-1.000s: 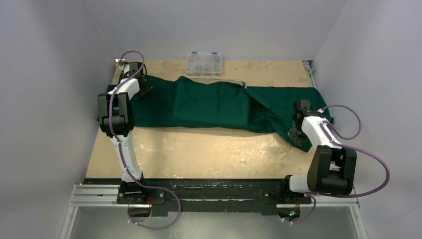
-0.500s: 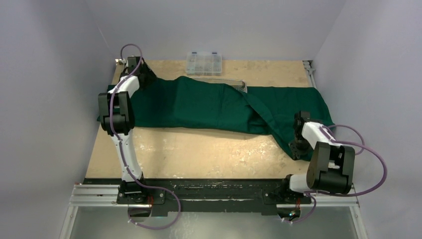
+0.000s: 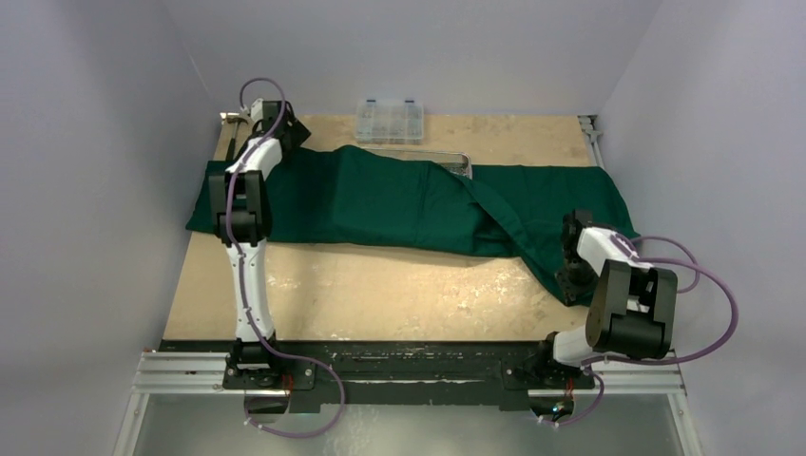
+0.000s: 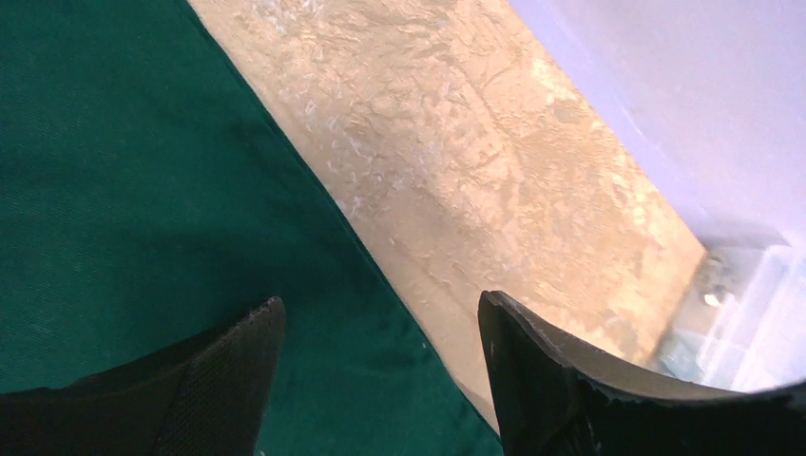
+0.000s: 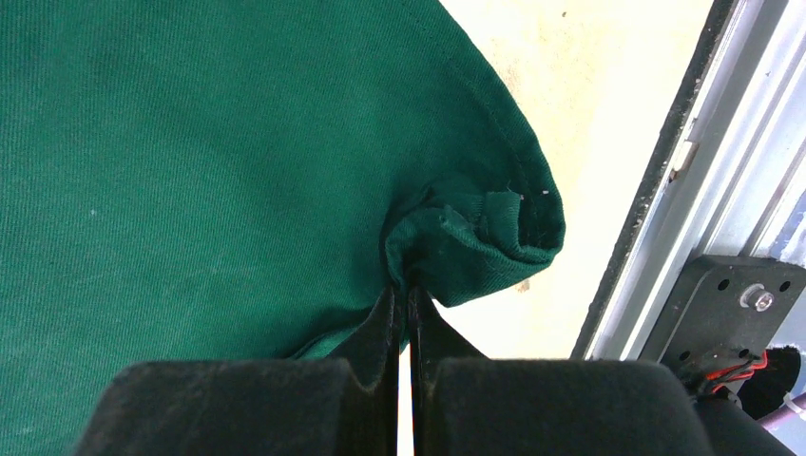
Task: Open and lay out the surgical kit
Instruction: Open the surgical kit at the center of the board.
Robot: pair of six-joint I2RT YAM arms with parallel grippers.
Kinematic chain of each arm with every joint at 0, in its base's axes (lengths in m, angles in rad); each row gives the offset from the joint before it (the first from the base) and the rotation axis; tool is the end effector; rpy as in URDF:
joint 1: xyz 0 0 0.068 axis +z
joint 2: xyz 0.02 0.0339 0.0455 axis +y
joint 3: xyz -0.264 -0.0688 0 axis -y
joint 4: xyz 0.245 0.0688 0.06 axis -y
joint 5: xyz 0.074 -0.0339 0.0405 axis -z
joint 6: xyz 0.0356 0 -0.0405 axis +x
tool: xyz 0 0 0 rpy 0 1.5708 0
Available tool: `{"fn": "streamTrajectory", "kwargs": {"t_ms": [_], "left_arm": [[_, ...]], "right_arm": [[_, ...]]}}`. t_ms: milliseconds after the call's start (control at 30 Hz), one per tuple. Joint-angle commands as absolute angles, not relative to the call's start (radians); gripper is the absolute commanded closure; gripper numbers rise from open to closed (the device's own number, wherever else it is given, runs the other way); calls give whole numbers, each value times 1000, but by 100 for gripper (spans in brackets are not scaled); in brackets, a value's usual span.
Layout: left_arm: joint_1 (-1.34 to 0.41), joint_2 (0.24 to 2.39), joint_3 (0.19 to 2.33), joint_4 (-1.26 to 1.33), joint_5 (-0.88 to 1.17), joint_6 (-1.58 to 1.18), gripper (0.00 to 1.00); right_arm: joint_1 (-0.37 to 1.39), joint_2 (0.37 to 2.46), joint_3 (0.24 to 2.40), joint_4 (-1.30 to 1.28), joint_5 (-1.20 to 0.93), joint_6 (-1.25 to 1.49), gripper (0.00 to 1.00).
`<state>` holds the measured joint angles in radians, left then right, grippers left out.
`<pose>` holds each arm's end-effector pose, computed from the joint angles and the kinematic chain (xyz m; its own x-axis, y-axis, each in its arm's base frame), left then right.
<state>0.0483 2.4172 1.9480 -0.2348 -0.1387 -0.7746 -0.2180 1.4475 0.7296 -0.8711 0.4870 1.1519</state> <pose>0.5458 0.0313 0.1605 -0.3550 -0.7107 -0.6074 -0.5616 0.6815 -0.4692 0.2010 -0.0616 0.1541 -0.2300 0.8779 -0.4200 0.9661 0.1542 -0.2069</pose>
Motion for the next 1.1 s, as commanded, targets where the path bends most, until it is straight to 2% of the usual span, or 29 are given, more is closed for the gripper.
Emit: {"fn": "streamTrajectory", "kwargs": {"t_ms": [0, 300, 400, 733, 900, 933, 1067], "left_arm": [[17, 2472, 2052, -335, -350, -695, 27], [19, 2477, 2105, -370, -660, -491, 29], [21, 2492, 2130, -355, -701, -427, 27], [75, 2643, 2277, -388, -481, -457, 26], [75, 2690, 2324, -410, -439, -429, 26], [74, 2698, 2339, -433, -446, -429, 28], [77, 2707, 2347, -516, -520, -432, 52]], "right_arm": [[-232, 1507, 693, -805, 518, 1183, 100], [-232, 1559, 739, -776, 511, 1120, 100], [-232, 1579, 755, -766, 502, 1096, 100], [-232, 1577, 736, -740, 475, 1077, 100], [-232, 1578, 731, -732, 468, 1074, 100], [-232, 1578, 732, -732, 469, 1074, 100], [-231, 1573, 725, -726, 468, 1082, 100]]}}
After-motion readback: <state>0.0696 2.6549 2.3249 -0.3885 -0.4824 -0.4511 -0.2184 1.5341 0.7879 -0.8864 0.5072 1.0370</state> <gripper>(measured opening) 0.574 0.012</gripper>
